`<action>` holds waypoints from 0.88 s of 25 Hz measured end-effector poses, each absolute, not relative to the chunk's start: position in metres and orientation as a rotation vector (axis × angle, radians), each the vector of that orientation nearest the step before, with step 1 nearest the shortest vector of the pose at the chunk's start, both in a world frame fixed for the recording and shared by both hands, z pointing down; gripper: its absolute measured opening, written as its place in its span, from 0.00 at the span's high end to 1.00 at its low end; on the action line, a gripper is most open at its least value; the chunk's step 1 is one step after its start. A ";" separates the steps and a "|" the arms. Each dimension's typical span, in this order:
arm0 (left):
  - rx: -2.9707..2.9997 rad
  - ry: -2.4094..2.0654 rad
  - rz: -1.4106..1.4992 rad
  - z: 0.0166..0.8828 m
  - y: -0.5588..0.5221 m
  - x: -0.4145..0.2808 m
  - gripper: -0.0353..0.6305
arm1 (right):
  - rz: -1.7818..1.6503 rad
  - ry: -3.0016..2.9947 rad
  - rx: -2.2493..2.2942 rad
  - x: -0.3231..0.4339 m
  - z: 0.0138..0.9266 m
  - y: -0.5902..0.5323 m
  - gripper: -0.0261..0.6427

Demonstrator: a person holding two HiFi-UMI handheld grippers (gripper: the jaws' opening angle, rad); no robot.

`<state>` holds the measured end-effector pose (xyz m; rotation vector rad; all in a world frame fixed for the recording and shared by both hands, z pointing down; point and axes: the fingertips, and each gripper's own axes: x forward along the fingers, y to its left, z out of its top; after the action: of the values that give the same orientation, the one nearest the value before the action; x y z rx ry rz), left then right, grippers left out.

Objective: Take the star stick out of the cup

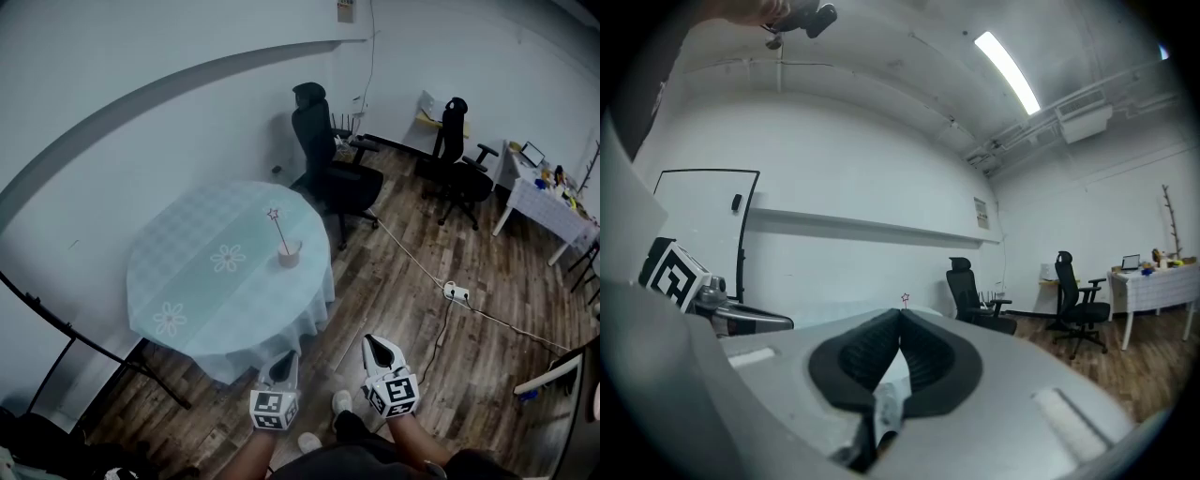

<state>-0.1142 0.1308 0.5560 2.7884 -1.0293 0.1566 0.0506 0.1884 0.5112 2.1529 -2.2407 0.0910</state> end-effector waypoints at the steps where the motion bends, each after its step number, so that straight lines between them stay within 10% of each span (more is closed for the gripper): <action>1: 2.788 -1.029 0.156 0.556 0.128 -0.112 0.94 | 0.090 -2.246 2.145 0.051 0.511 0.184 0.96; 22: 2.771 -1.124 0.188 0.548 0.021 -0.046 0.94 | 0.131 -2.323 2.058 0.128 0.519 0.060 0.96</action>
<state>-0.0456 0.0210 0.5478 2.7709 -1.1241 0.1882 0.1277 0.0595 0.5194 2.0580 -2.3232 0.1312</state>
